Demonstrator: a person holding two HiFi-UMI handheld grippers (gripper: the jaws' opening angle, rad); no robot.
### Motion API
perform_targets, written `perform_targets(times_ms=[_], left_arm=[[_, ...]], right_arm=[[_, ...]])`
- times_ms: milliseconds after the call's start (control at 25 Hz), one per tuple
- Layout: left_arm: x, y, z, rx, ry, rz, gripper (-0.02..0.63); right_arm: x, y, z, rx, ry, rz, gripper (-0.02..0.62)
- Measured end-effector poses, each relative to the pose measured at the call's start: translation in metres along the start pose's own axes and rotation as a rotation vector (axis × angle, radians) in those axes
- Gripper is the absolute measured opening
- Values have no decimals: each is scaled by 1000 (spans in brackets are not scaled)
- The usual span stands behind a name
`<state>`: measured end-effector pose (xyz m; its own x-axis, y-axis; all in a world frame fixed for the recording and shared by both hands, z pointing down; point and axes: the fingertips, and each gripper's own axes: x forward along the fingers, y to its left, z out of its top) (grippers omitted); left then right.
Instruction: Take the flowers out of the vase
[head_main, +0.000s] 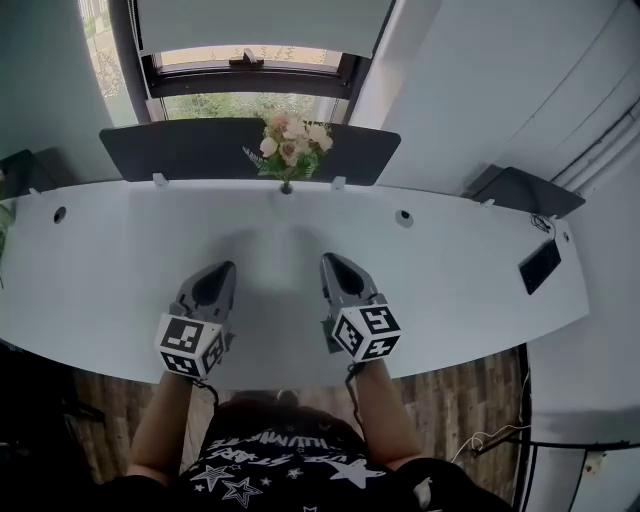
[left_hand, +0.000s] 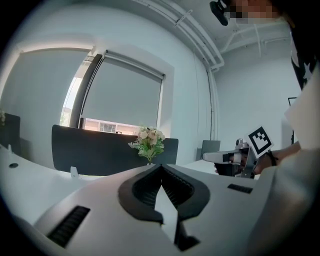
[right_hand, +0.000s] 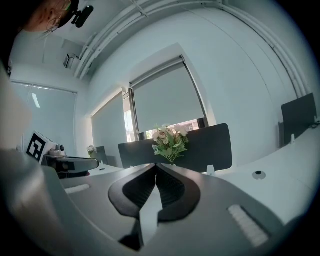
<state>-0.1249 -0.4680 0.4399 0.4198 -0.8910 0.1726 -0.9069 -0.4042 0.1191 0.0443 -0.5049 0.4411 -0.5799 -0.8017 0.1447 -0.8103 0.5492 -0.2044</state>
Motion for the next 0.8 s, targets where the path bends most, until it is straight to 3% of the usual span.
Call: perform_targets(times_ms=[520, 800], left_arm=[[47, 43, -3, 13, -13, -63, 11], [67, 47, -13, 8, 12, -59, 11]], right_arm=[[33, -15, 6, -10, 31, -91, 6], [58, -23, 2, 19, 67, -56, 77]])
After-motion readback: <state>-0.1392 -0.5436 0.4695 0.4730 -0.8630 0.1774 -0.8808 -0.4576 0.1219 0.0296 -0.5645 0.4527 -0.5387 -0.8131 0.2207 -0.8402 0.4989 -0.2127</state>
